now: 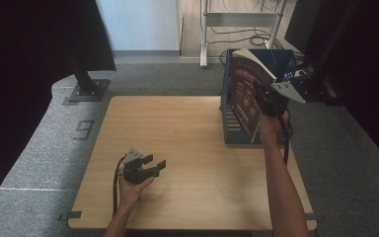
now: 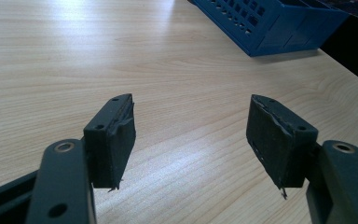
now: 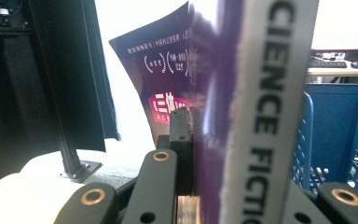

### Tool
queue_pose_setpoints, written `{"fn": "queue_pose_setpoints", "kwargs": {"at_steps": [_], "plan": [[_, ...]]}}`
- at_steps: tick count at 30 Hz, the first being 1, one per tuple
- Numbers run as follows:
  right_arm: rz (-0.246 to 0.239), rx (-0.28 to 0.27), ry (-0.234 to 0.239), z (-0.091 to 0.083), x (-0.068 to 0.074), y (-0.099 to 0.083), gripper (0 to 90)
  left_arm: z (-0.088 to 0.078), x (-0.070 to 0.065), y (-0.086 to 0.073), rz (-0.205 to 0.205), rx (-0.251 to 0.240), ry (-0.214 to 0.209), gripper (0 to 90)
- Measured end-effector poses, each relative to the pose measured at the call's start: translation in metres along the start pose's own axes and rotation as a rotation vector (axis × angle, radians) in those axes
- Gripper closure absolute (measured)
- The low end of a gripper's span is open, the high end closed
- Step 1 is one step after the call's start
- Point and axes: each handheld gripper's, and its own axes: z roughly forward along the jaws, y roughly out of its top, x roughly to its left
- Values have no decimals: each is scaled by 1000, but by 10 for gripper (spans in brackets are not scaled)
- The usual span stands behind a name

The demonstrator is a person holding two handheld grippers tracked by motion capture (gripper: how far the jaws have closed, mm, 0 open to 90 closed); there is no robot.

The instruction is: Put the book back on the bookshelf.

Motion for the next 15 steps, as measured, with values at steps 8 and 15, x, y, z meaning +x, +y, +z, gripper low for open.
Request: {"fn": "queue_pose_setpoints", "kwargs": {"at_steps": [8, 15], "plan": [[13, -3, -27, 16, -1, -1, 814, -3, 3, 1, -9, -9, -2, 331], [50, -23, -55, 24, -10, 4, 813, -3, 7, 1, -18, -10, -2, 332]]}}
